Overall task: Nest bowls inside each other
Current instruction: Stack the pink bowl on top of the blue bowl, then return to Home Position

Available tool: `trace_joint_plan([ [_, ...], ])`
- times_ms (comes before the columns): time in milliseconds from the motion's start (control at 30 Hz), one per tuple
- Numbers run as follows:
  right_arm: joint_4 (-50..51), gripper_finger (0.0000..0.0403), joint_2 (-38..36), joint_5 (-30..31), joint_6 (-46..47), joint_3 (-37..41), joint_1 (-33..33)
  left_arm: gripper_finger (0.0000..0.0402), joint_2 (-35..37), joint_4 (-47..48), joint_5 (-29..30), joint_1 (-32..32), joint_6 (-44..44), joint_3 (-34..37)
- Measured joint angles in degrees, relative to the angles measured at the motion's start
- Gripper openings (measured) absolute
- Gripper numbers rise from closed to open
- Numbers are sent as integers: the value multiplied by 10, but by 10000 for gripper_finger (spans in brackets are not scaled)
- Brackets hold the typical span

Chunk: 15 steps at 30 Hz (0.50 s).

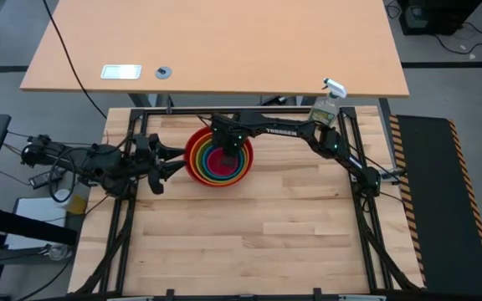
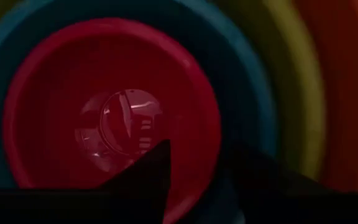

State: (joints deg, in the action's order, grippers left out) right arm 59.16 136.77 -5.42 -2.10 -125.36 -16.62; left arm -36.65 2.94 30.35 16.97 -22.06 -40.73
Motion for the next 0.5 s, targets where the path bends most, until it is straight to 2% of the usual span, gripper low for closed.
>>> trace_joint_plan([
  [167, 24, 190, -1, 17, -1, -32, 0, 208, 0, 0, 5, -12, 4, 0],
  [367, 58, 197, -1, 48, -7, -67, -4, 208, 1, 0, 6, -18, 7, 0],
  [500, 66, 194, -19, 15, 11, -88, -14, 208, 11, 4, 6, -18, 17, 0],
])
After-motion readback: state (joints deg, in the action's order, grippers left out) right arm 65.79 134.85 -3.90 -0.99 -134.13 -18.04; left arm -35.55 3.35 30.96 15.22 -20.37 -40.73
